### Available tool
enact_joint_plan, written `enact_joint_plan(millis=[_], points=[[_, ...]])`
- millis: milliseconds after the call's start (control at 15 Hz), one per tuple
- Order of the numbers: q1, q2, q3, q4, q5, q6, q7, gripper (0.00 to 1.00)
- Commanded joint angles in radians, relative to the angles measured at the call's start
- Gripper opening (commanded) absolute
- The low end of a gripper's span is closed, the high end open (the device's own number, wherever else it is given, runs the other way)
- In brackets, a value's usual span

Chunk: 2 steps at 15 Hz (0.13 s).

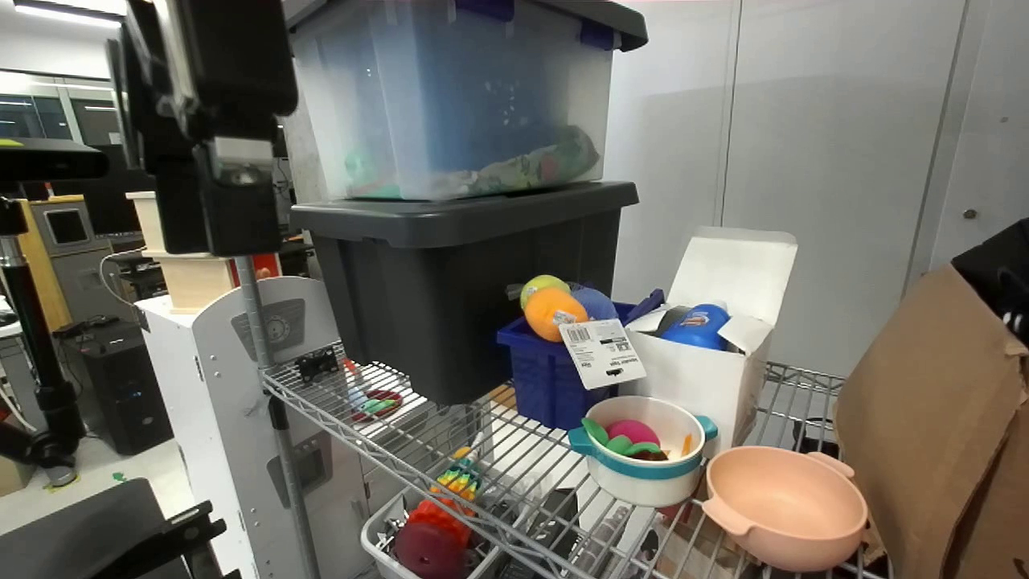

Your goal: Pick the packet of squish balls and put it on the bin

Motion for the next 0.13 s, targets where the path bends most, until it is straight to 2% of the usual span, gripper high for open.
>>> enact_joint_plan(millis=[0,67], points=[[-0.008,0.0,0.008,0.001,0.004,-0.001,-0.003,1.0],[-0.008,0.0,0.008,0.001,0.004,-0.001,-0.003,1.0]])
